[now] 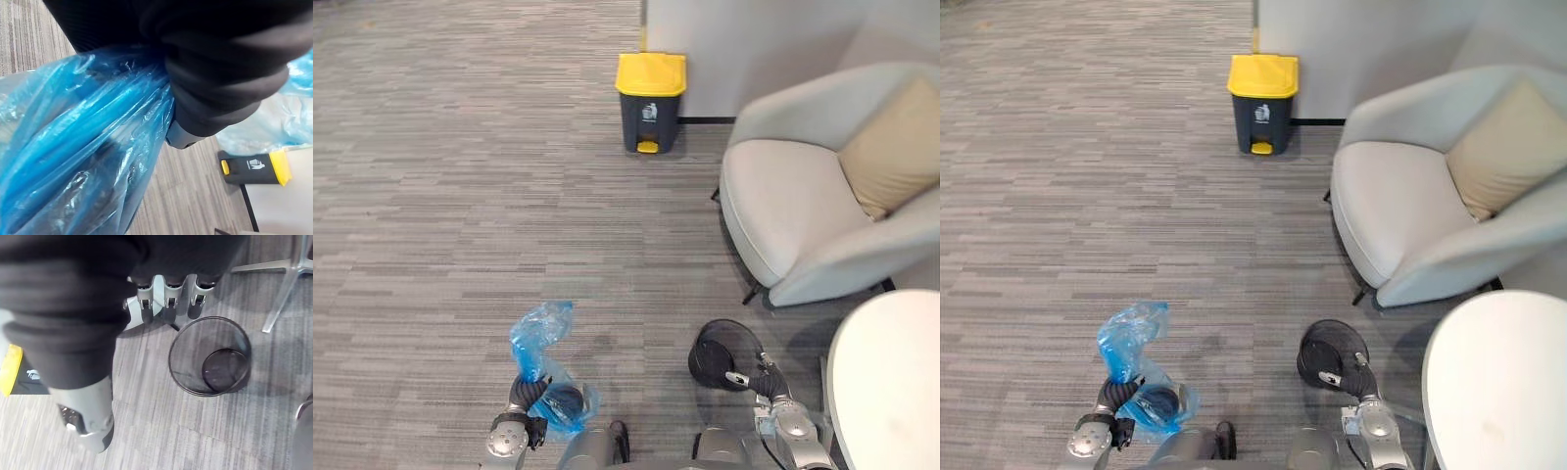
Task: Gather rubbish on tea table into small bin, then transfer packed bag to large trash can.
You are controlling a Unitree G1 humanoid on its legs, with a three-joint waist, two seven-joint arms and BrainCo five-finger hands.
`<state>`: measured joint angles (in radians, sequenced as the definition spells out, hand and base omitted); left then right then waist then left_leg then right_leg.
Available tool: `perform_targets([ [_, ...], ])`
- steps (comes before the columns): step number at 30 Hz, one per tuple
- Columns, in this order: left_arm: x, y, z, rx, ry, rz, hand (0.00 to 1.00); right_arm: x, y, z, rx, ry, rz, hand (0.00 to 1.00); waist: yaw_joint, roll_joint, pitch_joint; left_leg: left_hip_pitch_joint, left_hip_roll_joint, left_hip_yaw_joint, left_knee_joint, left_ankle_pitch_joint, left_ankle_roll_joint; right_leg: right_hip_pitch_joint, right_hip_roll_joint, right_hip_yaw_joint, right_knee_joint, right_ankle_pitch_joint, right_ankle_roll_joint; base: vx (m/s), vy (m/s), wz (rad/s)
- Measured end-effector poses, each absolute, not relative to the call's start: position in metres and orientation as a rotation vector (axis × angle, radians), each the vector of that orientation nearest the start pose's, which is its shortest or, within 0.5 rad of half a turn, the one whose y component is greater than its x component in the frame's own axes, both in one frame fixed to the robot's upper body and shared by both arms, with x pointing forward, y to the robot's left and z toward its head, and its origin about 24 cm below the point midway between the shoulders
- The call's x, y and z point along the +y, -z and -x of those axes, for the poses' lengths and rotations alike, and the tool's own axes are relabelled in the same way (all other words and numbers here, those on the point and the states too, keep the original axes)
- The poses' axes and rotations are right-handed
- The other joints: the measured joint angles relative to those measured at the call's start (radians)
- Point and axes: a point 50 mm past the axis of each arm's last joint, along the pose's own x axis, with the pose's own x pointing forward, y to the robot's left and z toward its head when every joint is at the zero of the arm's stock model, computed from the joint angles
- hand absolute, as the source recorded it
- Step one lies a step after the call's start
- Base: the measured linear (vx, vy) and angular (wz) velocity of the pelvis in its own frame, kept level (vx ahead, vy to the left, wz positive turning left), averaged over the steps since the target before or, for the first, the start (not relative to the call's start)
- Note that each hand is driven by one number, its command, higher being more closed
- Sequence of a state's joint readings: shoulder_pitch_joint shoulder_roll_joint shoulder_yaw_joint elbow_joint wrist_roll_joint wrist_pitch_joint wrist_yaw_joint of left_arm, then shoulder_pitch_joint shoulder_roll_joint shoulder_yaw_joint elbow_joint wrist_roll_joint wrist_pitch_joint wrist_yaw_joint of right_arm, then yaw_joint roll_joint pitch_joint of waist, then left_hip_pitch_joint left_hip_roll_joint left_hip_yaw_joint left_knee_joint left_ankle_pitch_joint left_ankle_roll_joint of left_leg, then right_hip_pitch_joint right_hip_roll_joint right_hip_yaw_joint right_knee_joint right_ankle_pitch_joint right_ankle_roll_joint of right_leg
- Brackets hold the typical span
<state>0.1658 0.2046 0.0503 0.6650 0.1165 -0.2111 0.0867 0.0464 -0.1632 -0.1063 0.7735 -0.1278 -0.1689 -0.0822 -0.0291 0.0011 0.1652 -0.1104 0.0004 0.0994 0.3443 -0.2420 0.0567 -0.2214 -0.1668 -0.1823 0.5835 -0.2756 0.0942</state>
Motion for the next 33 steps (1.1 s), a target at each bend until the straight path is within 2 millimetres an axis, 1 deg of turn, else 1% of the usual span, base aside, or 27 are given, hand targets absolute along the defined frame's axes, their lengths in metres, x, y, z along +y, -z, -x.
perform_targets([
  [2, 0.233, 0.098, -0.156, 0.593, -0.149, -0.319, 1.00, -0.230, 0.104, -0.173, 0.636, 0.181, 0.276, 0.00, -0.005, 0.002, 0.020, 0.057, 0.003, -0.031, -0.044, 0.001, -0.011, -0.049, 0.046, -0.036, -0.054, 0.003, -0.012, 0.28, -0.094, 0.54],
  [3, 0.233, 0.097, -0.159, 0.585, -0.148, -0.320, 1.00, -0.231, 0.104, -0.173, 0.637, 0.182, 0.278, 0.00, -0.010, -0.004, 0.023, 0.079, 0.002, -0.048, -0.055, -0.005, -0.028, -0.068, 0.060, -0.055, -0.115, 0.027, -0.034, 0.36, -0.153, 0.61],
  [4, 0.233, 0.095, -0.163, 0.574, -0.146, -0.323, 1.00, -0.232, 0.105, -0.171, 0.644, 0.185, 0.280, 0.00, -0.017, -0.009, 0.023, 0.098, -0.001, -0.077, -0.055, -0.023, -0.059, -0.072, 0.067, -0.060, -0.182, 0.136, -0.076, 0.49, -0.197, 0.73],
  [5, 0.229, 0.095, -0.168, 0.564, -0.132, -0.318, 1.00, -0.239, 0.106, -0.164, 0.663, 0.207, 0.283, 0.00, -0.018, 0.002, 0.015, 0.129, 0.021, -0.108, -0.074, -0.035, -0.085, -0.044, 0.080, -0.099, -0.186, 0.157, -0.120, 0.52, -0.200, 0.56],
  [6, 0.229, 0.094, -0.169, 0.560, -0.131, -0.320, 1.00, -0.240, 0.106, -0.164, 0.662, 0.212, 0.281, 0.00, -0.017, 0.005, 0.015, 0.131, 0.024, -0.110, -0.079, -0.033, -0.088, -0.044, 0.083, -0.104, -0.186, 0.152, -0.125, 0.45, -0.171, 0.43],
  [8, 0.228, 0.091, -0.175, 0.540, -0.129, -0.322, 1.00, -0.244, 0.105, -0.163, 0.661, 0.242, 0.266, 0.00, -0.024, 0.019, 0.018, 0.161, 0.043, -0.118, -0.095, 0.001, -0.145, 0.011, 0.084, -0.158, -0.194, 0.111, -0.148, 0.39, -0.160, 0.50],
  [10, 0.228, 0.090, -0.176, 0.537, -0.129, -0.319, 1.00, -0.244, 0.106, -0.160, 0.664, 0.243, 0.262, 0.00, -0.033, 0.019, 0.019, 0.150, 0.054, -0.113, 0.000, 0.011, -0.170, 0.075, 0.095, -0.175, -0.230, 0.106, -0.149, 0.32, -0.111, 0.34],
  [11, 0.226, 0.090, -0.174, 0.534, -0.130, -0.310, 1.00, -0.242, 0.104, -0.159, 0.652, 0.242, 0.257, 0.00, -0.032, 0.021, 0.020, 0.086, 0.088, -0.060, 0.250, 0.037, -0.212, 0.175, 0.120, -0.173, -0.299, 0.102, -0.149, 0.34, -0.091, 0.05],
  [12, 0.225, 0.090, -0.171, 0.532, -0.132, -0.307, 1.00, -0.241, 0.103, -0.161, 0.639, 0.239, 0.253, 0.00, -0.026, 0.021, 0.021, 0.044, 0.113, -0.025, 0.370, 0.061, -0.245, 0.212, 0.132, -0.161, -0.326, 0.097, -0.150, 0.39, -0.077, -0.37],
  [13, 0.223, 0.091, -0.167, 0.533, -0.134, -0.297, 1.00, -0.239, 0.100, -0.164, 0.617, 0.238, 0.250, 0.00, -0.008, 0.024, 0.021, -0.035, 0.182, 0.046, 0.552, 0.033, -0.209, 0.258, 0.161, -0.125, -0.366, 0.087, -0.156, 0.25, -0.028, -0.58],
  [14, 0.221, 0.092, -0.166, 0.536, -0.136, -0.289, 1.00, -0.239, 0.099, -0.166, 0.609, 0.241, 0.240, 0.00, 0.001, 0.036, 0.017, -0.066, 0.209, 0.066, 0.600, 0.019, -0.186, 0.275, 0.170, -0.111, -0.378, 0.087, -0.156, 0.29, 0.005, -0.83],
  [15, 0.219, 0.092, -0.166, 0.539, -0.135, -0.282, 1.00, -0.235, 0.098, -0.170, 0.600, 0.242, 0.221, 0.00, 0.017, 0.035, 0.016, -0.117, 0.229, 0.097, 0.613, -0.005, -0.145, 0.298, 0.170, -0.076, -0.396, 0.086, -0.155, 0.26, 0.047, -0.80],
  [16, 0.218, 0.093, -0.166, 0.539, -0.135, -0.276, 1.00, -0.232, 0.096, -0.176, 0.585, 0.238, 0.213, 0.00, 0.025, 0.024, 0.021, -0.158, 0.229, 0.102, 0.558, -0.021, -0.120, 0.313, 0.161, -0.043, -0.413, 0.086, -0.155, 0.30, 0.116, -0.78],
  [18, 0.217, 0.093, -0.166, 0.542, -0.124, -0.271, 1.00, -0.230, 0.096, -0.179, 0.583, 0.240, 0.203, 0.00, 0.032, 0.021, 0.026, -0.198, 0.221, 0.094, 0.405, -0.023, -0.116, 0.334, 0.142, 0.003, -0.433, 0.085, -0.144, 0.25, 0.172, -0.74],
  [19, 0.217, 0.093, -0.168, 0.539, -0.120, -0.270, 1.00, -0.230, 0.098, -0.178, 0.596, 0.243, 0.201, 0.00, 0.036, 0.013, 0.029, -0.206, 0.197, 0.078, 0.252, -0.008, -0.129, 0.342, 0.115, 0.028, -0.433, 0.071, -0.109, 0.26, 0.248, -0.69],
  [20, 0.216, 0.092, -0.169, 0.537, -0.119, -0.266, 1.00, -0.231, 0.099, -0.176, 0.601, 0.247, 0.205, 0.00, 0.036, 0.018, 0.027, -0.204, 0.184, 0.061, 0.153, 0.021, -0.148, 0.344, 0.109, 0.038, -0.432, 0.062, -0.086, 0.26, 0.270, -0.54],
  [21, 0.213, 0.093, -0.169, 0.535, -0.117, -0.257, 1.00, -0.236, 0.100, -0.173, 0.612, 0.252, 0.218, 0.00, 0.036, 0.040, 0.021, -0.197, 0.181, 0.028, 0.014, 0.098, -0.154, 0.342, 0.114, 0.053, -0.430, 0.048, -0.061, 0.33, 0.376, -0.50],
  [22, 0.213, 0.097, -0.167, 0.560, -0.119, -0.257, 1.00, -0.236, 0.106, -0.168, 0.653, 0.255, 0.218, 0.00, 0.039, 0.034, 0.022, -0.190, 0.171, 0.038, 0.025, 0.194, -0.134, 0.355, 0.092, 0.080, -0.422, 0.021, -0.020, 0.29, 0.312, -0.40],
  [24, 0.212, 0.095, -0.171, 0.551, -0.115, -0.256, 1.00, -0.234, 0.108, -0.165, 0.665, 0.251, 0.214, 0.00, 0.039, -0.007, 0.013, -0.190, 0.120, 0.063, 0.044, 0.140, -0.112, 0.357, 0.033, 0.082, -0.426, 0.011, -0.004, 0.33, 0.296, -0.23],
  [25, 0.211, 0.095, -0.171, 0.551, -0.114, -0.253, 1.00, -0.235, 0.107, -0.166, 0.665, 0.252, 0.216, 0.00, 0.042, -0.010, 0.012, -0.190, 0.105, 0.086, 0.079, 0.096, -0.097, 0.350, 0.006, 0.103, -0.400, 0.006, 0.006, 0.30, 0.248, -0.27],
  [27, 0.212, 0.097, -0.168, 0.560, -0.116, -0.253, 1.00, -0.235, 0.106, -0.168, 0.661, 0.249, 0.217, 0.00, 0.043, -0.002, 0.013, -0.162, 0.096, 0.116, 0.097, 0.044, -0.083, 0.311, -0.018, 0.137, -0.291, 0.001, 0.015, 0.29, 0.238, -0.39],
  [28, 0.213, 0.099, -0.163, 0.573, -0.119, -0.255, 1.00, -0.234, 0.106, -0.170, 0.659, 0.245, 0.217, 0.00, 0.042, -0.001, 0.013, -0.124, 0.084, 0.137, 0.084, 0.023, -0.068, 0.255, -0.037, 0.168, -0.142, 0.008, 0.029, 0.37, 0.240, -0.43],
  [29, 0.213, 0.100, -0.160, 0.581, -0.117, -0.258, 1.00, -0.234, 0.106, -0.171, 0.658, 0.242, 0.219, 0.00, 0.041, -0.001, 0.013, -0.078, 0.070, 0.149, 0.064, 0.002, -0.060, 0.185, -0.059, 0.187, 0.033, 0.049, 0.086, 0.32, 0.164, -0.30],
  [30, 0.214, 0.100, -0.159, 0.583, -0.114, -0.264, 1.00, -0.233, 0.107, -0.170, 0.663, 0.238, 0.220, 0.00, 0.040, -0.002, 0.014, -0.055, 0.063, 0.152, 0.052, -0.005, -0.054, 0.148, -0.067, 0.190, 0.121, 0.081, 0.099, 0.34, 0.104, -0.07],
  [31, 0.217, 0.100, -0.157, 0.588, -0.110, -0.278, 1.00, -0.232, 0.110, -0.167, 0.680, 0.228, 0.226, 0.00, 0.031, -0.001, 0.014, -0.011, 0.058, 0.151, 0.035, -0.019, -0.044, 0.086, -0.071, 0.178, 0.256, 0.067, 0.076, 0.34, 0.049, 0.05],
  [32, 0.219, 0.100, -0.157, 0.590, -0.114, -0.286, 1.00, -0.230, 0.111, -0.166, 0.687, 0.213, 0.243, 0.00, 0.024, 0.001, 0.016, 0.033, 0.057, 0.150, 0.012, -0.023, -0.046, 0.031, -0.066, 0.139, 0.318, 0.033, 0.033, 0.35, 0.020, 0.12],
  [33, 0.221, 0.099, -0.157, 0.588, -0.117, -0.292, 1.00, -0.229, 0.111, -0.167, 0.687, 0.203, 0.252, 0.00, 0.017, 0.003, 0.017, 0.052, 0.061, 0.150, -0.001, -0.021, -0.050, 0.007, -0.060, 0.116, 0.322, 0.014, 0.021, 0.37, -0.030, 0.14],
])
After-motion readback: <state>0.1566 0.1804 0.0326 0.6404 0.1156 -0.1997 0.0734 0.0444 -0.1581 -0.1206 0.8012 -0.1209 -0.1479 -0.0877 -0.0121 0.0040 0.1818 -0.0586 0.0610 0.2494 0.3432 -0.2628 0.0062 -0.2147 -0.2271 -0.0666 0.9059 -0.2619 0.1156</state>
